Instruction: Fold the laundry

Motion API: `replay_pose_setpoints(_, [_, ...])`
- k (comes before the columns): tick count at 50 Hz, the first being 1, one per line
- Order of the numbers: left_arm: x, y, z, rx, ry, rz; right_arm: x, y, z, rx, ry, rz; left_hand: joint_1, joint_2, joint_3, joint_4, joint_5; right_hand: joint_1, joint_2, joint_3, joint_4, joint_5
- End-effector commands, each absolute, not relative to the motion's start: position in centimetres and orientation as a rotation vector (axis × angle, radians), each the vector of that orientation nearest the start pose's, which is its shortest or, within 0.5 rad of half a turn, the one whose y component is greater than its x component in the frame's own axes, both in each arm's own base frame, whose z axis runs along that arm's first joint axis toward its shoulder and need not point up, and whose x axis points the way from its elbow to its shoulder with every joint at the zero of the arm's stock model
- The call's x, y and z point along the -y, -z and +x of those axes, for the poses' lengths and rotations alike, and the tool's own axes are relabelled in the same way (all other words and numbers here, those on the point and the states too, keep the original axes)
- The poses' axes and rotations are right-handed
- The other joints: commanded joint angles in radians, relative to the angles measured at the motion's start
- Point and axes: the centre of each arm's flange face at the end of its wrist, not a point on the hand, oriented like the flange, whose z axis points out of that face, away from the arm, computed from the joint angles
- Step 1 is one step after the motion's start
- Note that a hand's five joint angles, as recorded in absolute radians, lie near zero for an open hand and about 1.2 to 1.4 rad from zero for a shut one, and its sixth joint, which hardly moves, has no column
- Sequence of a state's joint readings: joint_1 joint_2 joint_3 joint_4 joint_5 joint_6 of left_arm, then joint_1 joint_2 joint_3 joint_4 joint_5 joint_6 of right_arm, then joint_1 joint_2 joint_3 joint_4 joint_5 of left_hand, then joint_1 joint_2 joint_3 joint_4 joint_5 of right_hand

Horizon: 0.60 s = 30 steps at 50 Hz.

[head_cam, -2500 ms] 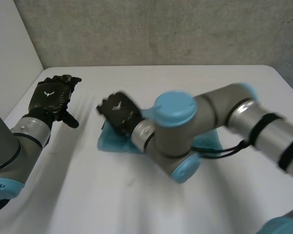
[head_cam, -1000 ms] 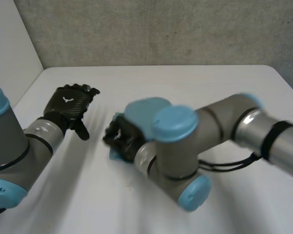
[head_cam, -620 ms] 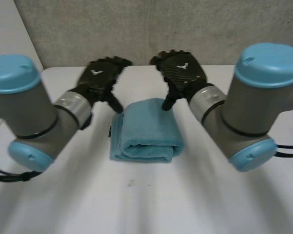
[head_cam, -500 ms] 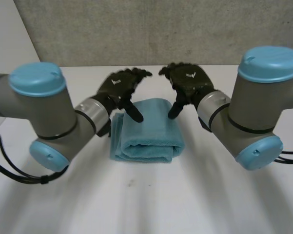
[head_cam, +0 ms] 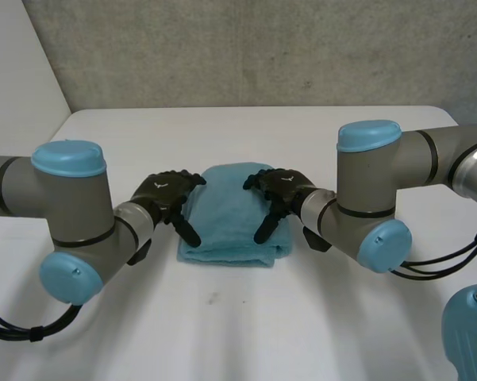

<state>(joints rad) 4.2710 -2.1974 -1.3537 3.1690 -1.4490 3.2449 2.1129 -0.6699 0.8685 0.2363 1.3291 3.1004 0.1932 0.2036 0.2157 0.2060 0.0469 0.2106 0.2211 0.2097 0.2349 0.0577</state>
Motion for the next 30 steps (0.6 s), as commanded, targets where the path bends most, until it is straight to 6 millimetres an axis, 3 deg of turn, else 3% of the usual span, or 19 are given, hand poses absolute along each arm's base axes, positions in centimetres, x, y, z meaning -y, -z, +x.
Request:
replay_pose_setpoints(1, [26.5,-16.6,-31.9,-2.698,1.941,1.029,30.2,-15.7,36.2,-2.154,1.365,-0.839,-0.009,-0.019,-0.032,-0.022,-0.037,-0.036,-0.047,-0.035,-0.06,-0.058])
replay_pose_setpoints(2, [26.3,-17.1,-32.1,-2.687,1.963,1.036,29.9,-17.8,36.3,-2.119,1.408,-0.833,-0.012,-0.022,-0.034,-0.025,-0.04,-0.036,-0.047,-0.035,-0.06,-0.058])
replay_pose_setpoints(5, [26.1,-20.0,-32.5,-2.612,2.089,1.041,29.7,-21.4,35.8,-2.064,1.507,-0.805,-0.015,-0.025,-0.037,-0.028,-0.043,-0.036,-0.047,-0.035,-0.06,-0.058])
replay_pose_setpoints(6, [26.1,-21.1,-32.5,-2.582,2.134,1.032,29.7,-23.8,35.0,-2.047,1.584,-0.766,-0.015,-0.025,-0.037,-0.028,-0.043,-0.036,-0.047,-0.035,-0.06,-0.058])
replay_pose_setpoints(7, [26.2,-23.3,-32.5,-2.524,2.223,1.014,29.6,-24.9,34.6,-2.043,1.621,-0.745,-0.015,-0.025,-0.037,-0.028,-0.043,-0.036,-0.047,-0.035,-0.06,-0.058])
replay_pose_setpoints(9, [26.2,-24.6,-32.4,-2.491,2.269,1.001,29.6,-26.0,34.1,-2.042,1.666,-0.72,-0.018,-0.028,-0.04,-0.031,-0.046,-0.036,-0.047,-0.035,-0.06,-0.058])
replay_pose_setpoints(10, [26.3,-26.7,-31.9,-2.438,2.338,0.971,30.0,-29.0,32.1,-2.039,1.815,-0.623,-0.018,-0.028,-0.04,-0.031,-0.046,-0.036,-0.047,-0.035,-0.06,-0.058])
replay_pose_setpoints(11, [26.2,-29.1,-31.3,-2.383,2.405,0.938,30.1,-30.0,31.4,-2.035,1.869,-0.59,-0.018,-0.028,-0.04,-0.031,-0.046,-0.036,-0.047,-0.035,-0.06,-0.058])
replay_pose_setpoints(13, [26.2,-30.2,-30.9,-2.358,2.429,0.915,30.1,-31.1,30.6,-2.027,1.921,-0.554,-0.018,-0.028,-0.04,-0.031,-0.046,-0.036,-0.047,-0.035,-0.06,-0.058])
replay_pose_setpoints(14, [26.2,-31.2,-30.4,-2.336,2.446,0.887,29.8,-33.7,28.5,-2.012,2.044,-0.464,-0.018,-0.028,-0.04,-0.031,-0.046,-0.036,-0.047,-0.035,-0.06,-0.058])
replay_pose_setpoints(15, [26.8,-33.6,-28.2,-2.296,2.452,0.776,29.7,-34.3,27.7,-2.012,2.08,-0.439,-0.019,-0.029,-0.041,-0.031,-0.047,-0.036,-0.047,-0.035,-0.06,-0.058])
replay_pose_setpoints(20, [27.2,-36.1,-24.0,-2.293,2.369,0.6,29.2,-36.0,23.5,-2.065,2.202,-0.379,-0.019,-0.029,-0.041,-0.031,-0.047,-0.036,-0.047,-0.035,-0.06,-0.058])
replay_pose_setpoints(23, [26.8,-36.8,-23.0,-2.306,2.343,0.575,28.9,-35.8,22.3,-2.097,2.21,-0.391,-0.015,-0.025,-0.038,-0.028,-0.043,-0.036,-0.047,-0.035,-0.06,-0.058])
replay_pose_setpoints(30, [26.2,-37.2,-23.0,-2.307,2.344,0.579,28.8,-35.9,22.4,-2.075,2.185,-0.437,-0.009,-0.019,-0.032,-0.022,-0.037,-0.036,-0.047,-0.035,-0.06,-0.058])
